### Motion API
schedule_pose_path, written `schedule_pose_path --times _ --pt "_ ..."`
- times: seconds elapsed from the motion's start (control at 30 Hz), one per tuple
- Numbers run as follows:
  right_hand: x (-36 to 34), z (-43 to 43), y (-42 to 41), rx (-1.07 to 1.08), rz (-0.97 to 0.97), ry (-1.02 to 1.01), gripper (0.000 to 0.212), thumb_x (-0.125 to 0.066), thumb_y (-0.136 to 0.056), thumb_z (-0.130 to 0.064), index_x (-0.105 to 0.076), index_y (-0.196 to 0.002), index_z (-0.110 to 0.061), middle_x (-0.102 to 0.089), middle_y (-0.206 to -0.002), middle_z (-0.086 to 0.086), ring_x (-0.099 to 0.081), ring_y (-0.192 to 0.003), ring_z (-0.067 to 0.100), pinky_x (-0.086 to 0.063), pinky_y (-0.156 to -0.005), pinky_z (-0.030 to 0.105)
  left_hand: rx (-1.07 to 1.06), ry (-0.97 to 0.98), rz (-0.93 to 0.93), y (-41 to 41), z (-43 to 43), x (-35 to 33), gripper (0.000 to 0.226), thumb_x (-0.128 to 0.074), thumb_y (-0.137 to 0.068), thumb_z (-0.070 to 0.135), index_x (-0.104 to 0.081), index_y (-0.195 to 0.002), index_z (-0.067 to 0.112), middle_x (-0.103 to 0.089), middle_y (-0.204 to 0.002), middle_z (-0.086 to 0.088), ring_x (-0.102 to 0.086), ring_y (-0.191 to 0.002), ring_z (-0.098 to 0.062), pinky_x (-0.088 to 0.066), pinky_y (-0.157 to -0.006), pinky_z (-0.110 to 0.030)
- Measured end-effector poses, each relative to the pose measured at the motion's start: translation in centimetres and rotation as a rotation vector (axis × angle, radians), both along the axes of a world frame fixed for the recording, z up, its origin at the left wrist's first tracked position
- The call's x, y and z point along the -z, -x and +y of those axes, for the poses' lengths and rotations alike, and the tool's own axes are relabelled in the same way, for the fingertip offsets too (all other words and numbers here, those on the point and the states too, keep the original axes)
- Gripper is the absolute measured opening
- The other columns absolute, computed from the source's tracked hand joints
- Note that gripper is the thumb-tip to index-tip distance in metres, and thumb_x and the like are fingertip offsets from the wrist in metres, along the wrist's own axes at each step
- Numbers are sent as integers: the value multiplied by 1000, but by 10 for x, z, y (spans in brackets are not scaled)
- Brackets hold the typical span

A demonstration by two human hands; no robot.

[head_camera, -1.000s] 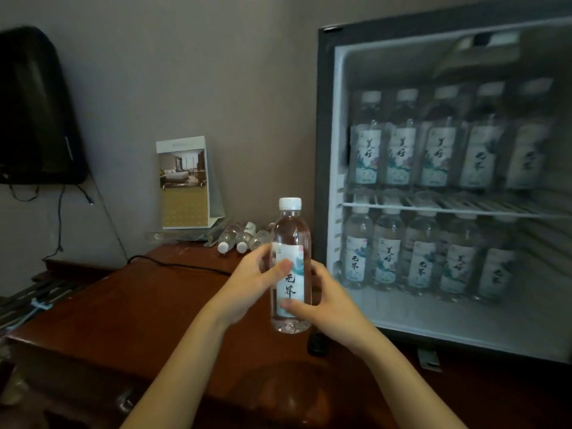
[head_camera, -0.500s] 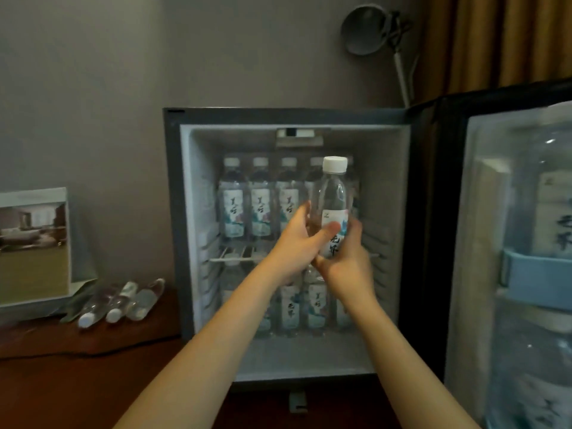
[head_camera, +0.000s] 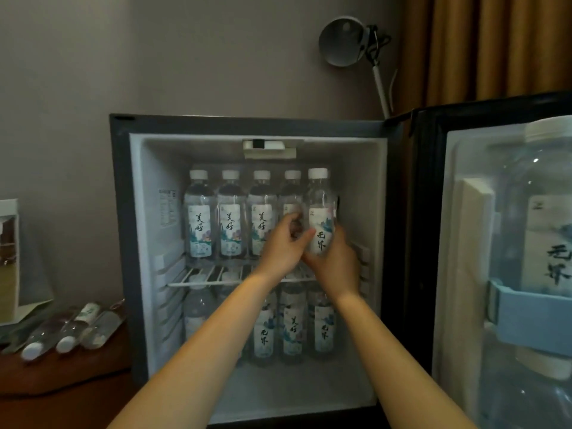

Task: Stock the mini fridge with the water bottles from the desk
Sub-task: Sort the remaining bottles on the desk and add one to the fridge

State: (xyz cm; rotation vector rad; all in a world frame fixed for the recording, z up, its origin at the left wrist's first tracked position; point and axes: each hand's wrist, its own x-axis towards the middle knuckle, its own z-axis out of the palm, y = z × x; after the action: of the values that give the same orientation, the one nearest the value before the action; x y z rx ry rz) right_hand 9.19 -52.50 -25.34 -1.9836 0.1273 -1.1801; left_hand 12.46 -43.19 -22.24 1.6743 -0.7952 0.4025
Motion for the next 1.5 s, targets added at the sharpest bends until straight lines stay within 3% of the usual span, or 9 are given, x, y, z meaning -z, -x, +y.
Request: schedule_pose_path --times 0.3,0.5,0.67,0.77,0.87,1.07,1.27,1.4,1.5 --pt "7 -2 -9 -22 79 71 60 -73 -78 -32 -46 -129 -16 -66 -113 6 -64 -100 21 -50 -75 26 -131 10 1 0 -3 16 36 -57 -92 20 -51 -125 6 -53 -100 3 -53 -94 -10 -45 -81 -23" --pt "11 -2 -7 25 115 84 58 -71 -80 -34 -48 -128 -11 -67 -111 8 -65 -99 22 -44 -67 22 -122 -55 71 5 2 21 37 -53 -94 16 -47 -129 6 -59 -115 -5 -55 -104 -15 -41 -81 -19" --pt "18 18 8 49 169 21 82 -70 -82 -24 -22 -145 -4 -42 -140 18 -42 -129 31 -40 -100 36 -204 -43 70 6 21 33 29 -52 -93 10 -53 -122 10 -58 -111 -4 -55 -106 -16 -42 -87 -23" --pt "39 43 24 176 -3 68 48 -60 -86 -11 -44 -130 -3 -49 -125 17 -43 -121 32 -33 -98 32 -247 16 26 13 44 45 17 -52 -93 10 -61 -107 15 -63 -104 1 -57 -95 -10 -46 -84 -23" --pt "63 71 29 84 -116 148 16 -56 -84 -4 -59 -99 -7 -60 -95 13 -56 -94 30 -40 -76 30 -248 128 15 25 74 63 23 -53 -91 6 -61 -85 27 -66 -84 6 -64 -80 -7 -54 -80 -33" --pt "97 145 22 -317 169 241 11 -53 -87 -11 -62 -92 -15 -45 -58 -11 -57 -63 22 -35 -56 25 -389 308 -37 37 168 108 31 -52 -88 -1 -62 -78 27 -60 -57 6 -58 -49 -3 -50 -55 -24" --pt "131 240 3 -565 299 356 15 -54 -86 -12 -64 -98 -15 -67 -78 11 -62 -75 29 -32 -60 24 -663 347 142 13 283 149 32 -47 -91 -2 -59 -77 24 -56 -61 -4 -53 -43 0 -43 -45 -12" --pt "155 298 -27 -652 429 408 20 -50 -87 -15 -61 -103 -19 -69 -92 12 -63 -87 32 -46 -71 32 -781 280 295 -12 340 179 35 -45 -86 -4 -57 -78 28 -60 -69 1 -57 -52 -3 -47 -59 -30" --pt "164 333 -69 -578 559 408 28 -45 -88 -11 -57 -114 -15 -65 -111 14 -60 -105 33 -49 -85 36 -862 231 376 -44 372 201 34 -48 -83 -3 -56 -79 30 -61 -76 3 -63 -77 -25 -51 -75 -44"
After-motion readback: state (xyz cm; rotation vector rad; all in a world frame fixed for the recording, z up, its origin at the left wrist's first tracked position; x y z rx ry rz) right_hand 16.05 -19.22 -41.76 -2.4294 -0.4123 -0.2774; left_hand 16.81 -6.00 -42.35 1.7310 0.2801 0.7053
